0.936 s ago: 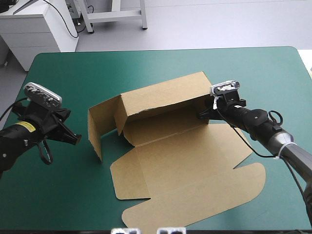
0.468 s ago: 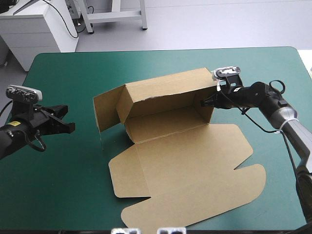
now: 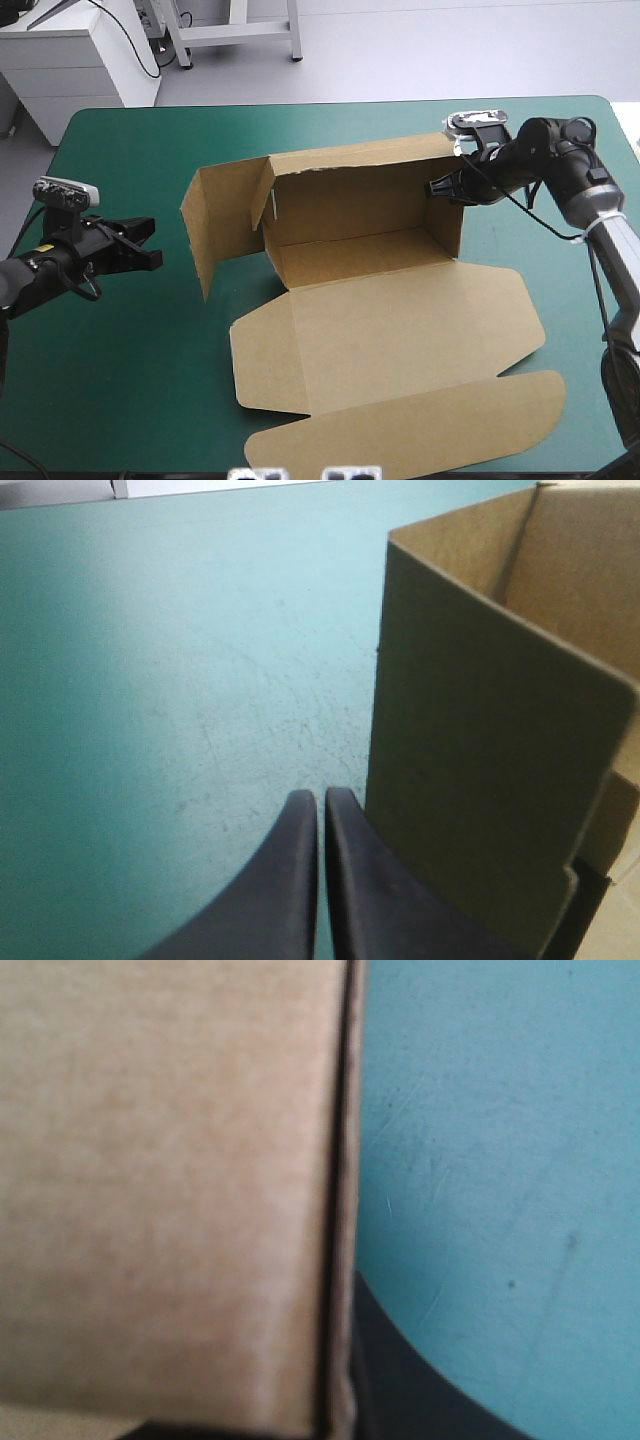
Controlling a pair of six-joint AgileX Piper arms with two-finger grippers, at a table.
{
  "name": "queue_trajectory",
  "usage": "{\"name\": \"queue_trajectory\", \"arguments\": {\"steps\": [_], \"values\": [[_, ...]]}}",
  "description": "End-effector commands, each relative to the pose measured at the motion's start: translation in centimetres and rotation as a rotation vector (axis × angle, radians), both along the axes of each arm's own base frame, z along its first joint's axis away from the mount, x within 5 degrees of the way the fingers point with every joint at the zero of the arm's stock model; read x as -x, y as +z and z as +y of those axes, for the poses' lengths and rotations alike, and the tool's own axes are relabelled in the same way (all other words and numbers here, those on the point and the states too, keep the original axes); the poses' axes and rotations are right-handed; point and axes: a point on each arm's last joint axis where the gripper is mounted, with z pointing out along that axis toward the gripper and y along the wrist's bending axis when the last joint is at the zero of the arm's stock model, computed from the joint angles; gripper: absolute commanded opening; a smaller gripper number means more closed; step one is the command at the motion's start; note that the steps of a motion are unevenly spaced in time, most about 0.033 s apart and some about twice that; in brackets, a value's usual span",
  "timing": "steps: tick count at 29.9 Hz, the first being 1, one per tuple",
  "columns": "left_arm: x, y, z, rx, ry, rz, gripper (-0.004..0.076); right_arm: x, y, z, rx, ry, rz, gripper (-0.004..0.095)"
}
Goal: Fold the box
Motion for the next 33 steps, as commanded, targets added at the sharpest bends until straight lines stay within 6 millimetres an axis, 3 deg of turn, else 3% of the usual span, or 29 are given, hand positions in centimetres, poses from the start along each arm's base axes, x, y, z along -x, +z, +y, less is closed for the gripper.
{"name": "queue_trajectory", "arguments": {"steps": [1, 6, 10, 24, 33], "values": [[-0.7, 1.0, 0.3, 0.106, 0.028, -0.042, 0.0017, 1.5, 3.8, -0.2, -0.028, -0.022, -0.032, -0.0012], [-1.6, 1.0, 1.4, 0.261, 0.029, -0.060, 0.0017, 2.2, 4.0, -0.1, -0.041, -0.044, 0.050, -0.0012], [-1.6, 1.0, 1.2, 0.255, 0.010, -0.064, 0.0015, 2.1, 3.7, 0.8, -0.023, -0.022, 0.059, -0.0012], [-1.6, 1.5, 0.9, 0.321, -0.005, -0.087, 0.0011, -2.3, -2.5, 1.5, 0.044, -0.066, 0.213, -0.0012], [-1.6, 1.6, 0.9, 0.341, -0.004, -0.095, 0.0011, -5.1, -2.9, 2.3, -0.005, -0.077, 0.145, -0.0012]]}}
